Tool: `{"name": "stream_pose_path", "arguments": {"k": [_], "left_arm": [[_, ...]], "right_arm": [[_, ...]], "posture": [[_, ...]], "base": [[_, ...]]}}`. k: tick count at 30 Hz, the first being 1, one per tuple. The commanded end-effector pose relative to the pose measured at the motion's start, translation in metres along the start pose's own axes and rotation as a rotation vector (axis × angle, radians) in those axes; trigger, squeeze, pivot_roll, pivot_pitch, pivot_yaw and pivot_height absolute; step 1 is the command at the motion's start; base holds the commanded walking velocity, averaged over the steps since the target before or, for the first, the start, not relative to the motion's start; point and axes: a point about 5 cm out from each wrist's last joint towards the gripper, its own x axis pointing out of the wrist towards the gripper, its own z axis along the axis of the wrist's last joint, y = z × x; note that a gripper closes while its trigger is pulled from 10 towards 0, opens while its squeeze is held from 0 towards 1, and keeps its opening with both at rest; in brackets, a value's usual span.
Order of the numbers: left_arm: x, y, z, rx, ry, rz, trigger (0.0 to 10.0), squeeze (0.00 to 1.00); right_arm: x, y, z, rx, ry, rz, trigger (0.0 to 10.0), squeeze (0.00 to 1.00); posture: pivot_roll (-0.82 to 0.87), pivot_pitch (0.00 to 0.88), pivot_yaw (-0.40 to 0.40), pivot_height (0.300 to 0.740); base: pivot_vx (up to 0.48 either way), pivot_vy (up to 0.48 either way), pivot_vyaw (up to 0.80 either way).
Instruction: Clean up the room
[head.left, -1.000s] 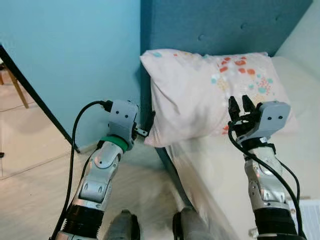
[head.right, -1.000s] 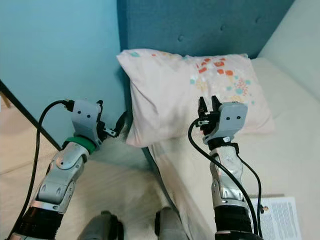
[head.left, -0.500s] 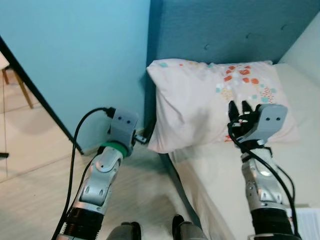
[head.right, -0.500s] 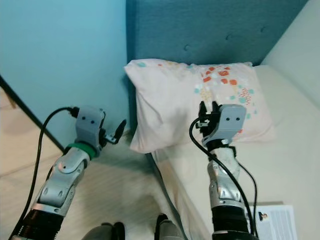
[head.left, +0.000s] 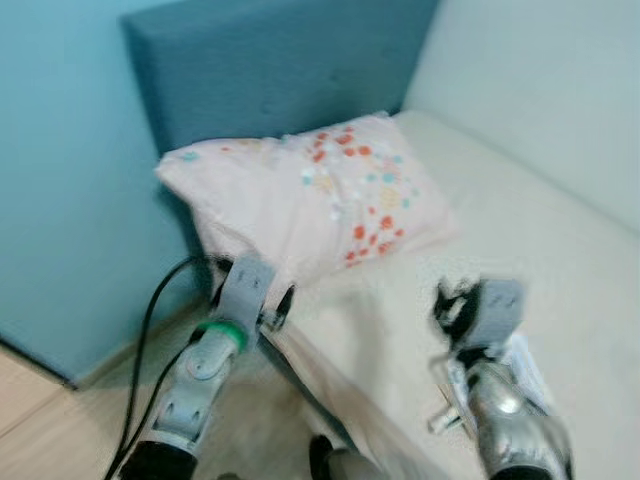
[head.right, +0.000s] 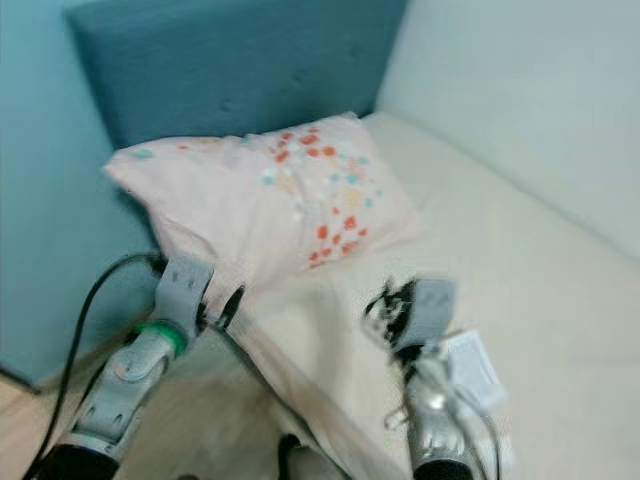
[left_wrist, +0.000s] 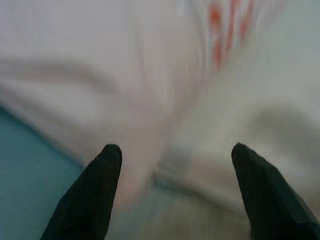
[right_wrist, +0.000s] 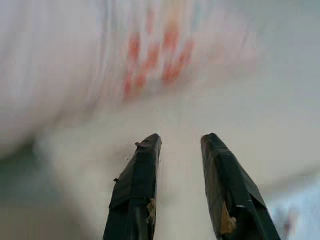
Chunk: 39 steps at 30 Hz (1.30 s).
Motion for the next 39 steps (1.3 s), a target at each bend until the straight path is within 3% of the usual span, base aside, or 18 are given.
{"name": "stream_pose_path", "arguments": {"k": [1,3,7,21,39], "left_arm": [[-0.002,-0.007,-0.009,0.011,0.021,-0.017,10.0,0.0],[-0.007,-0.004,-0.026,-0.033,0.091,0.01,10.0,0.0],[-0.007,0.0,-0.03,-0.064,0.108,0.047,10.0,0.0],[0.006,0.002,-0.015,-0.057,0.024,0.072,10.0,0.0],[0.01,0.003,-0.01,-0.046,-0.014,0.064,10.0,0.0]], "right_arm": [[-0.006,-0.001,-0.011,-0.023,0.042,0.014,10.0,0.0],[-0.009,-0.002,-0.021,0.026,0.083,0.001,10.0,0.0],[-0.006,-0.006,-0.019,0.041,0.084,-0.001,10.0,0.0],[0.0,-0.003,-0.016,0.031,0.046,0.019,10.0,0.0],[0.002,-0.005,-0.015,0.035,0.033,0.013,10.0,0.0]], "posture": [[0.02,0.063,-0.025,0.74],[0.02,0.052,-0.027,0.74],[0.03,0.045,-0.029,0.74],[0.02,0.043,-0.024,0.74],[0.02,0.038,-0.022,0.74]], "base": [[0.0,0.0,-0.79],[0.0,0.0,-0.78],[0.0,0.0,-0.79],[0.0,0.0,-0.79],[0.0,0.0,-0.79]]}}
